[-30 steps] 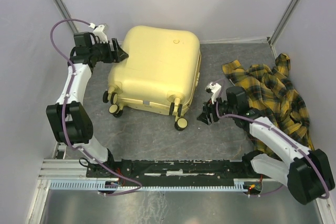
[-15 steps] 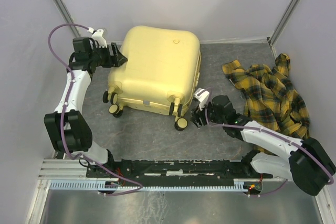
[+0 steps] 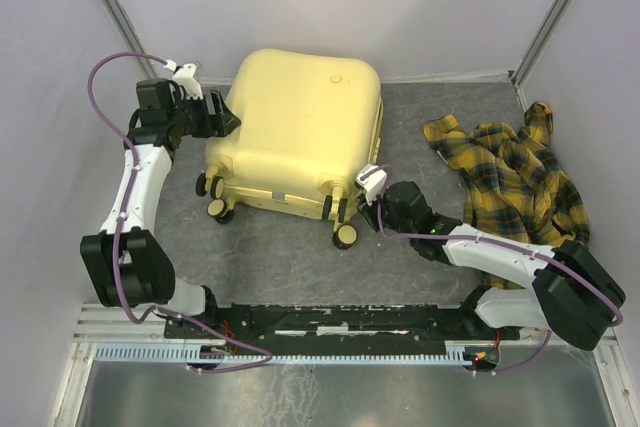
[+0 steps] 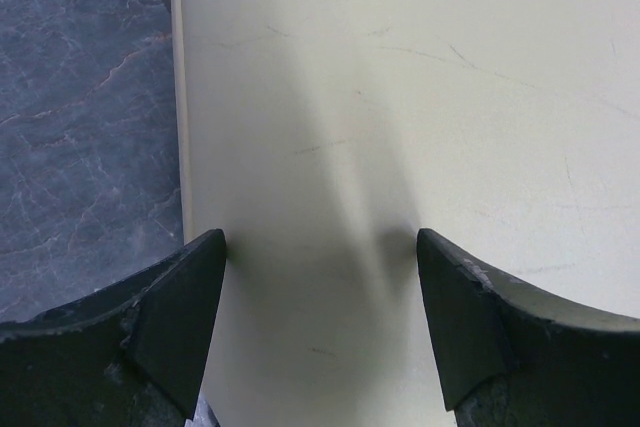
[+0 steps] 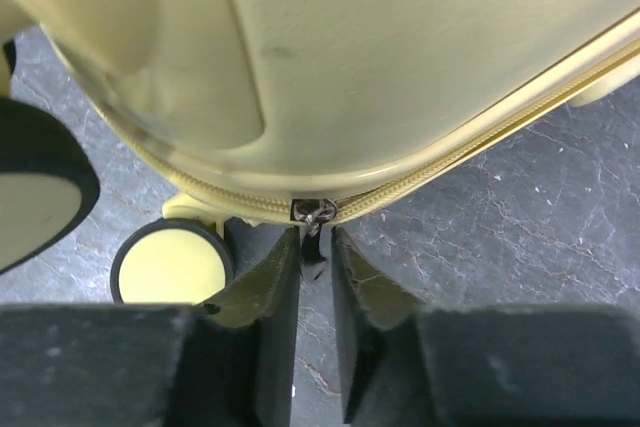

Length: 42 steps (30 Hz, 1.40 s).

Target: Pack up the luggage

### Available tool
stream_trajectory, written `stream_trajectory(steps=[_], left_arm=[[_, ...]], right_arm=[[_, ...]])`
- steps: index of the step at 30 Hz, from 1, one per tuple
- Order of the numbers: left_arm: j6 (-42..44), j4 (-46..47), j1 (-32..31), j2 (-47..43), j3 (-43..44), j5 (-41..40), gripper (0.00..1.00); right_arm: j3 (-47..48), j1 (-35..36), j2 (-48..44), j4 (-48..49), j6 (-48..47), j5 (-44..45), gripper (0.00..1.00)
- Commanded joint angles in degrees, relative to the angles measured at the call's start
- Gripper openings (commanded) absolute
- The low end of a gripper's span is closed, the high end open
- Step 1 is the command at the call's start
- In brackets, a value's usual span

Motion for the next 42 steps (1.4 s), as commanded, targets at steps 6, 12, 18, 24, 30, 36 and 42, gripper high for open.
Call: stream_trajectory(steps=[6, 12, 18, 24, 30, 36, 42], left_arm=[[8.60, -14.41, -0.66, -7.23, -1.06, -2.82, 0.84], [18.66, -28.33, -0.65, -9.66, 3.46, -4.59, 0.90], [26.14, -37.21, -0.61, -11.93, 3.75, -11.34, 0.93], [29.00, -36.93, -0.93, -13.91, 0.03, -16.06, 0.93], [29.50, -37.04, -1.49, -12.23, -2.72, -18.37, 0.85], [27.35, -34.21, -3.85, -11.41, -4.21, -18.67, 0.78], [28.19, -32.80, -4.36, -10.03, -4.45, -19.83, 0.42]], right_arm=[[2.92, 0.20, -2.44, 0.10, -2.08, 2.54, 0.02], [3.34, 0.16, -4.83, -3.27, -1.07, -0.45, 0.02], [4.30, 0.24, -3.66, -4.18, -0.52, -1.81, 0.02], [6.51, 0.19, -1.58, -4.23, -0.10, -3.10, 0.02], [7.72, 0.04, -0.63, -4.79, -0.09, -1.43, 0.02], [8.40, -1.57, -0.40, -5.70, 0.78, -0.55, 0.02], [8.93, -5.35, -0.98, -7.11, -0.25, -1.02, 0.02]])
